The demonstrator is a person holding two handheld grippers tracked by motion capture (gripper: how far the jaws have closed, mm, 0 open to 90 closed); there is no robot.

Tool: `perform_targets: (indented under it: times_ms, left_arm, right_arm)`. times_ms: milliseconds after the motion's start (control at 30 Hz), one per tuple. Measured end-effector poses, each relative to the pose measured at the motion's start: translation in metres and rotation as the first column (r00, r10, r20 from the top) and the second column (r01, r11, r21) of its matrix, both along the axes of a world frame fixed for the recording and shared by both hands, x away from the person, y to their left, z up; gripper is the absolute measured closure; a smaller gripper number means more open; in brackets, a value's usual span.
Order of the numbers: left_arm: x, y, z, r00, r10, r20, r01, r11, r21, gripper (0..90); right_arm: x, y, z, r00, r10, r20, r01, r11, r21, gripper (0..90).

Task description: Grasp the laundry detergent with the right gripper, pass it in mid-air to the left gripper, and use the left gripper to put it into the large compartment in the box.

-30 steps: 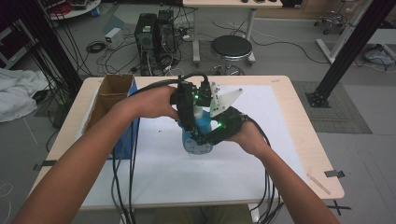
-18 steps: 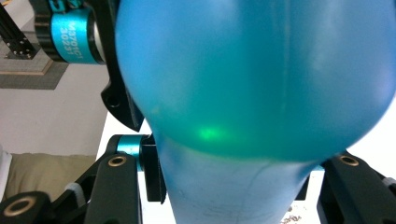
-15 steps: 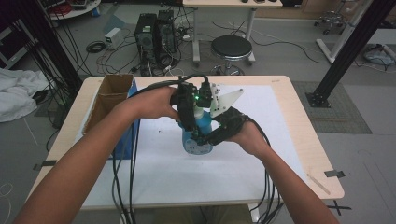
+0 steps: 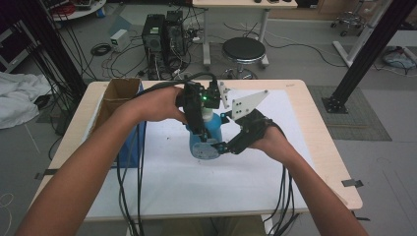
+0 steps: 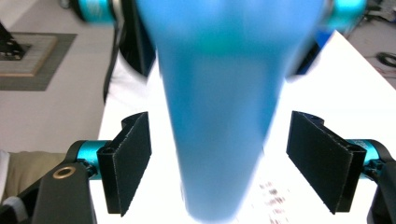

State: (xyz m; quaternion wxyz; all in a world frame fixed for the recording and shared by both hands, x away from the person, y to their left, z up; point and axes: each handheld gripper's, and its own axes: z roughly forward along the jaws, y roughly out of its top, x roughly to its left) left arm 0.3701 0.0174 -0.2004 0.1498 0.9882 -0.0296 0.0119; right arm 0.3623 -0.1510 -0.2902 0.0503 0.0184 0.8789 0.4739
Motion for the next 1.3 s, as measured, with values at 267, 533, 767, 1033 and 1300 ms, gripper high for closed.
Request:
perform_targets:
  times_ms: [267, 533, 767, 1033, 1300]
  left_arm:
    - [0.005, 0.013, 0.001, 0.9988, 0.047, 0.016, -0.047, 0.9988, 0.009, 38.0]
    - [0.011, 0.024, 0.001, 0.9953, 0.095, 0.021, -0.095, 0.9954, 0.008, 38.0]
    - [0.016, 0.033, 0.000, 0.9909, 0.133, 0.020, -0.133, 0.9910, 0.014, 38.0]
    - [0.021, 0.043, 0.007, 0.9792, 0.199, 0.041, -0.200, 0.9798, 0.014, 38.0]
    - [0.023, 0.059, 0.029, 0.9512, 0.303, 0.057, -0.304, 0.9527, 0.004, 38.0]
  right_arm:
    - [0.005, -0.028, 0.006, 0.9911, -0.119, -0.060, 0.114, 0.9896, -0.089, 1.9]
    - [0.003, -0.038, 0.001, 0.9856, -0.161, -0.052, 0.147, 0.9674, -0.206, 1.8]
    - [0.005, -0.049, 0.002, 0.9767, -0.181, -0.115, 0.135, 0.9363, -0.324, 0.6]
    - [0.006, -0.074, 0.004, 0.9670, -0.238, -0.091, 0.176, 0.8825, -0.436, 0.6]
    - [0.011, -0.106, 0.010, 0.9524, -0.294, -0.083, 0.201, 0.8088, -0.553, 0.8]
